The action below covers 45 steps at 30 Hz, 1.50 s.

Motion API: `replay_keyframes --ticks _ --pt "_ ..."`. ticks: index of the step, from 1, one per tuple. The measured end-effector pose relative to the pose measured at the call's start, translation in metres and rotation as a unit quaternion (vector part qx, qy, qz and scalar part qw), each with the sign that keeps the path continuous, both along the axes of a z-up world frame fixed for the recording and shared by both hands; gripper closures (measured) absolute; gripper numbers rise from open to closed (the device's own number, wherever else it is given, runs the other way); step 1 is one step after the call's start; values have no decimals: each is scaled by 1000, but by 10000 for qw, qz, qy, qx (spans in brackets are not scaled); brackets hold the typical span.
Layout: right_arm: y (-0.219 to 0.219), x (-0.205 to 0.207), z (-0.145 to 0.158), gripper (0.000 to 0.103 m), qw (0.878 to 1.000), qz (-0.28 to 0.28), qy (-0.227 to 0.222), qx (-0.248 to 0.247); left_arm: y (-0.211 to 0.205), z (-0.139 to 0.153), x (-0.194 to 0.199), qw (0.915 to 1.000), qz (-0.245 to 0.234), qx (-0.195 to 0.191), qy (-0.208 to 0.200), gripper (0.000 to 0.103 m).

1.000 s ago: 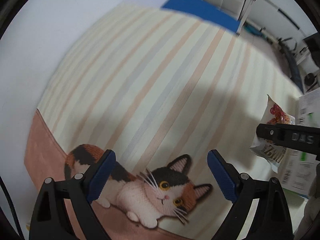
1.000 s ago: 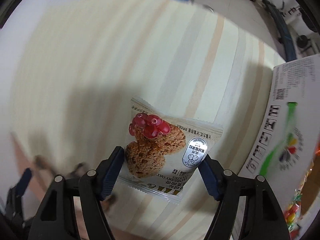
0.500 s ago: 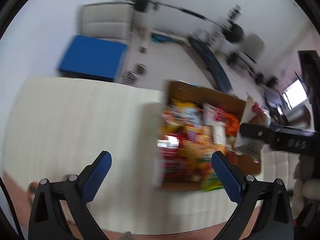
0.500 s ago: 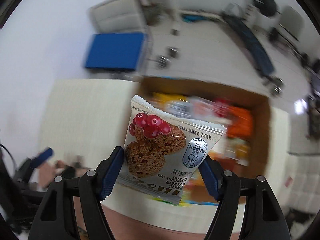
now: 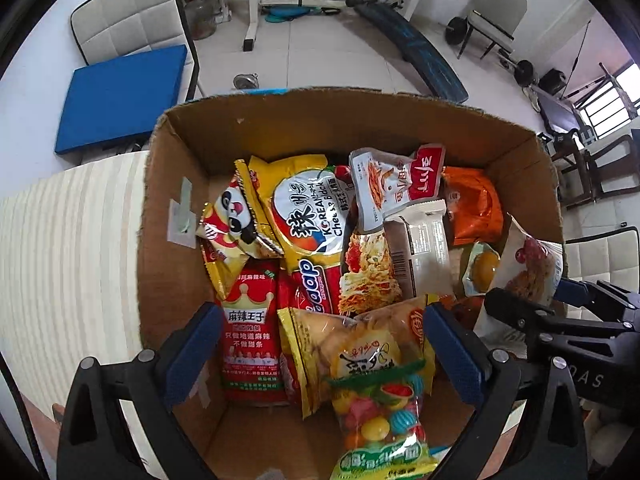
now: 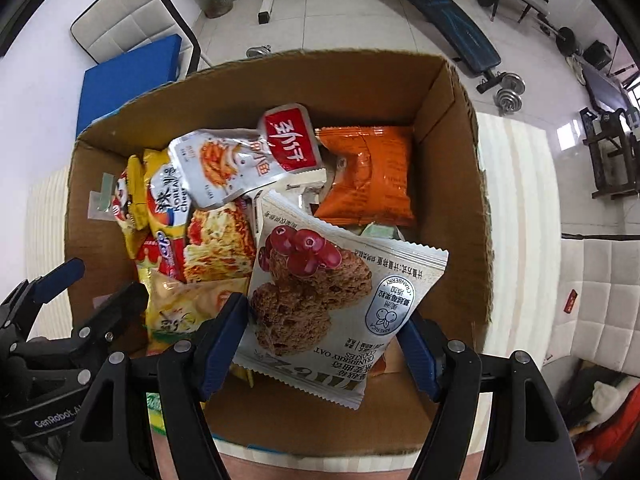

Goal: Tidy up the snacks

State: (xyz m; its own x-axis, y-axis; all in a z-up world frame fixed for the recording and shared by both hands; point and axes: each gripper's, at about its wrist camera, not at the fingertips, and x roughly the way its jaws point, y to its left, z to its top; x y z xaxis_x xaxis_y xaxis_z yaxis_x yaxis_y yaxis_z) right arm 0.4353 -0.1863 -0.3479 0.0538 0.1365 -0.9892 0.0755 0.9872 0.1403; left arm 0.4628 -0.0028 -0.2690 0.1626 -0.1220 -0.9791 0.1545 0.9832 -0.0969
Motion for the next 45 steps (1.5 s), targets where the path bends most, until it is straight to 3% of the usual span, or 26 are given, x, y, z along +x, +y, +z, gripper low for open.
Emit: replay_keyframes --ticks 2,3,4,10,23,33,45 --pt "-6 1 -7 24 9999 -10 106 4 -1 -4 0 10000 18 58 32 1" --pt "-7 0 -8 12 10000 5 96 9 0 -4 -2 10000 29 46 49 1" --pt "-9 -1 -8 7 10000 48 30 -10 -1 -4 -3 10000 43 63 46 1" --pt "-12 -15 1 7 9994 112 -217 -261 -2 7 -10 9999 128 95 -65 1" --pt "-13 -77 67 5 9936 -13 -1054 -409 4 64 -56 9968 246 260 -720 1" --pt "-13 -157 126 5 9839 -206 -1734 -387 14 116 -129 9883 285 387 -1446 1" --pt "0 -270 213 5 9647 -193 -2563 -577 14 182 -226 9810 200 192 -1919 1"
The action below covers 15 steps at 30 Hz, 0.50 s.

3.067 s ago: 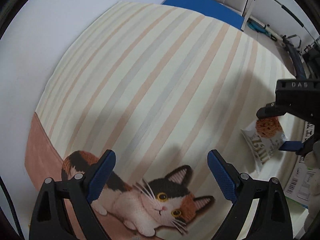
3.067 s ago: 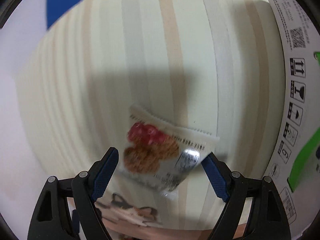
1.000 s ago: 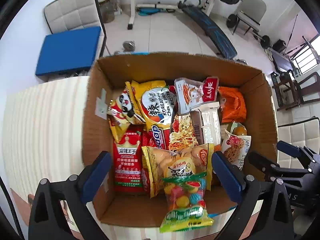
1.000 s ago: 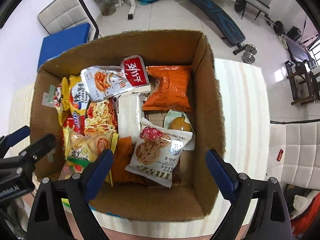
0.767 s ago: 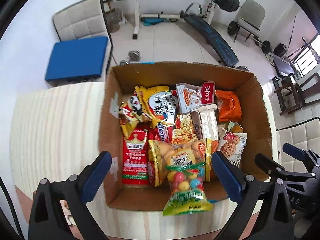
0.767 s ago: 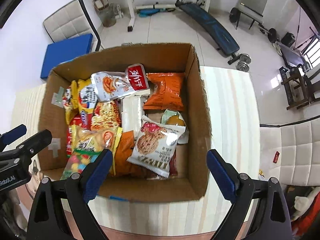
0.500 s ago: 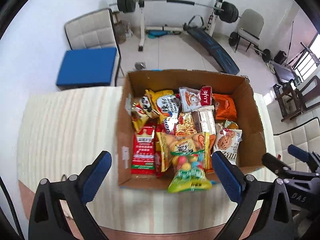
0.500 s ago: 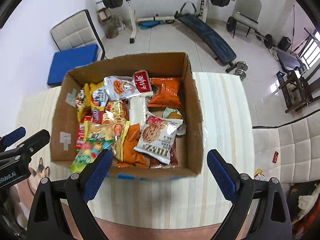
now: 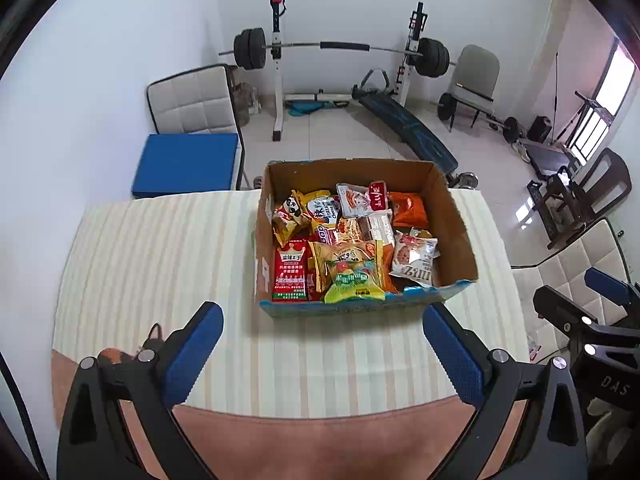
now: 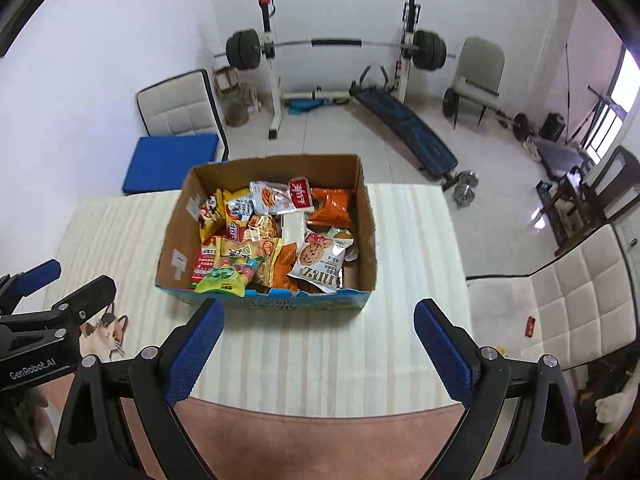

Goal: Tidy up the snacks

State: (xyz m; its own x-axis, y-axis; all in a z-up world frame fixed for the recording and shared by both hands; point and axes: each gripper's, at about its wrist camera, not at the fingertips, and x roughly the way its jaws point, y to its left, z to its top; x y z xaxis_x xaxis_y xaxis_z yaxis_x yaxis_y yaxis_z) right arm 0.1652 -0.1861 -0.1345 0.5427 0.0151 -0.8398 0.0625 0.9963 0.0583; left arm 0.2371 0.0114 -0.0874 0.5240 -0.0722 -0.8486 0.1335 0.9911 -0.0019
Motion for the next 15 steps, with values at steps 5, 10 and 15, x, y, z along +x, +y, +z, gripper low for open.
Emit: replay_keyframes --ticks 5,10,15 --pt "-2 -40 27 5 9998 -98 -189 68 1 28 -29 9997 7 -114 -220 1" --pt "-5 -69 45 5 9993 -213 -286 131 -1 42 -51 9995 7 -25 -313 1" --pt "-2 -96 60 5 9992 -203 -344 93 0 46 -69 9997 28 -133 -194 1"
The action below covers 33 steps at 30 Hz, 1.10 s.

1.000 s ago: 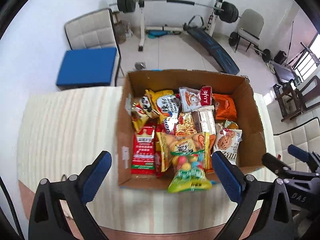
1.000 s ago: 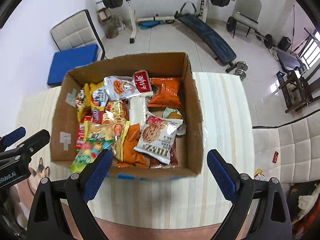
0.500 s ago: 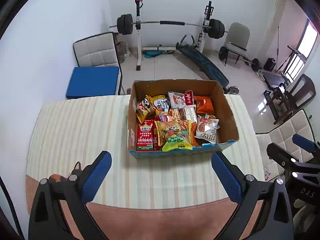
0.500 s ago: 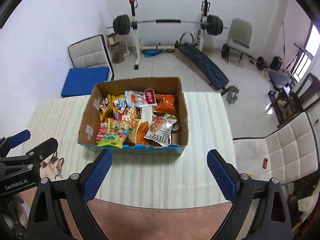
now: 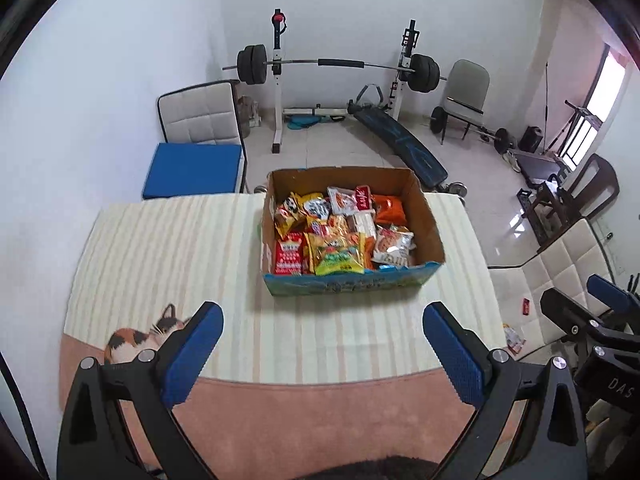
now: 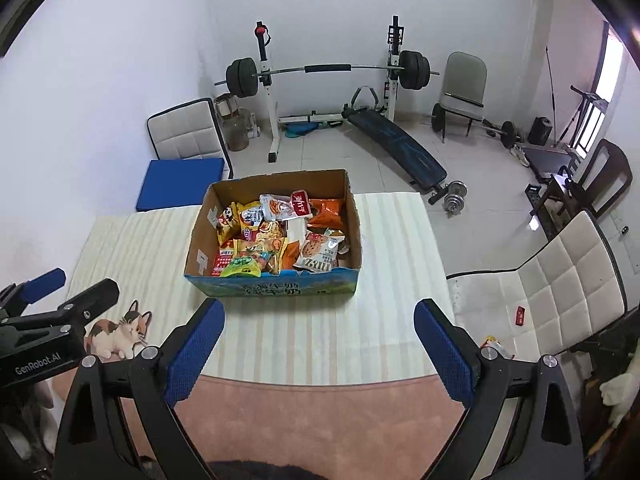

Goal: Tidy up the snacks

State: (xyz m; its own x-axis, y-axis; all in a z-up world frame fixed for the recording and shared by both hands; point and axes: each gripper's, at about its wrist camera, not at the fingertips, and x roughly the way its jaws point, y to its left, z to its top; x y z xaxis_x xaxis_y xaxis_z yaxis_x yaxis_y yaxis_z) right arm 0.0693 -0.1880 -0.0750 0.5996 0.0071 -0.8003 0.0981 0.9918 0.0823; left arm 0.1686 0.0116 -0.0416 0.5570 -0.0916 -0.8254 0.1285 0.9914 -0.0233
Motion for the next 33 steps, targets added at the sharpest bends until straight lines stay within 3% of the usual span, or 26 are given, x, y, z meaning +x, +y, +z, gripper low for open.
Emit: replay_keyframes --ticks 9,21,33 --pt "-2 -10 3 2 9999 -70 -85 -61 0 1 -7 9999 65 5 -86 1" --pt "-4 24 -13 1 9995 -165 -191 -184 -1 -10 15 9987 107 88 -484 0" --pt "-3 48 -26 0 9981 -325 -315 -417 3 -26 32 9987 246 141 -422 0"
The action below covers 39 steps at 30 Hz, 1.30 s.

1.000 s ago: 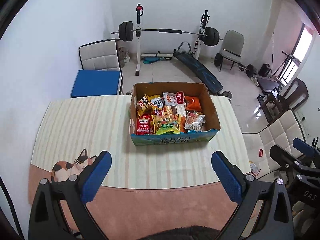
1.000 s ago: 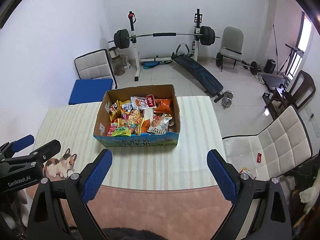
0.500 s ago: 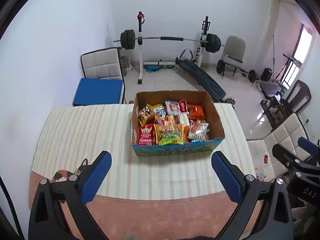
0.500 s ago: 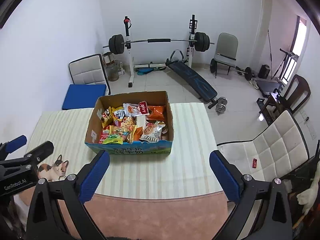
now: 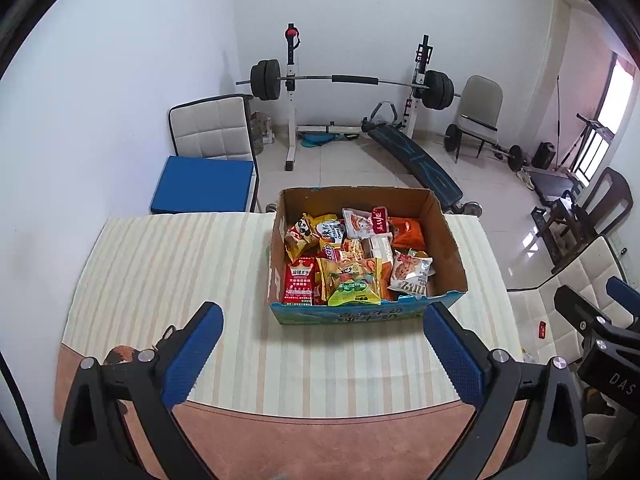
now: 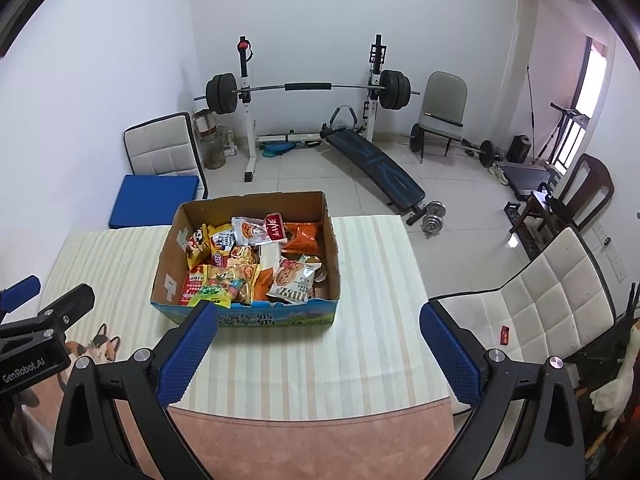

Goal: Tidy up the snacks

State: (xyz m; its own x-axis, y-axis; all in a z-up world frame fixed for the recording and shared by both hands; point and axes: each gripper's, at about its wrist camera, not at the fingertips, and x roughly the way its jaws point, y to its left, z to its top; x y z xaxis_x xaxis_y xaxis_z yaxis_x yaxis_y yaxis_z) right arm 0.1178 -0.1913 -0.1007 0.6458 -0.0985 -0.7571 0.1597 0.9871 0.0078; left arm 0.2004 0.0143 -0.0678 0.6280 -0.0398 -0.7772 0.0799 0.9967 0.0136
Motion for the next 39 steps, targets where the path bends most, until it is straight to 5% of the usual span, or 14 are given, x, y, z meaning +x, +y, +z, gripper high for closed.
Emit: replay_keyframes --ticks 39 --pt "-1 -5 -8 0 10000 4 -17 9 -4 -2 -1 10000 -57 -73 29 0"
